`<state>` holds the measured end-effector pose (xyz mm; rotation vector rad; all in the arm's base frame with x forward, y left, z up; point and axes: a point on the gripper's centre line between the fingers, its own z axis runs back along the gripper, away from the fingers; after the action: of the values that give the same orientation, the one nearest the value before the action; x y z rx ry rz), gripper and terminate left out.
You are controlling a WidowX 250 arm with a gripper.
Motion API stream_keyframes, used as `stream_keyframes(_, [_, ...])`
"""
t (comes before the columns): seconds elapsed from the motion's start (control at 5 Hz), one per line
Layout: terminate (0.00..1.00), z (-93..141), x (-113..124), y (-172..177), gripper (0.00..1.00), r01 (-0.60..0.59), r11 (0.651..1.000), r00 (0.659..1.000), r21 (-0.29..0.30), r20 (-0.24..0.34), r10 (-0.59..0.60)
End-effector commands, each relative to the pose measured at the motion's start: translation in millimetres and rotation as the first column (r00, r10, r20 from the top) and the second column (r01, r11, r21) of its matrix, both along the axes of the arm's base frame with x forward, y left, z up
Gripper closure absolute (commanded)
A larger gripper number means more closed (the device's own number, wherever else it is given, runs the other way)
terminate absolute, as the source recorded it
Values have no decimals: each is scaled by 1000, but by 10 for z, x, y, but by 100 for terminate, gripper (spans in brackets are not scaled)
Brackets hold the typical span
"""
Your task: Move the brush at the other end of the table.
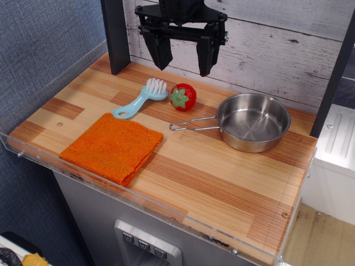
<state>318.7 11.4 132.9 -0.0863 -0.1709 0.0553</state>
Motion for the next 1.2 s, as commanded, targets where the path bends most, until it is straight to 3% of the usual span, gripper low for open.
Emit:
stream_keyframes(0.0, [0,0,0,0,0,0,1000,1000,0,0,0])
stream_keyframes(0.2, [0,-43,23,202,0,-36,999,999,9,-9,36])
stream_keyframes(0.4, [0,-120,60,557,0,-124,991,992,54,-30,125])
stream_keyframes(0.6, [0,-214,133,932,0,-96,986,995,134,16,94])
stream_keyframes(0.8, [0,-310,194,1077,0,-18,988,998,156,55,9])
stream_keyframes(1.0, [0,-408,287,1089,0,159,962,983,222,57,-176])
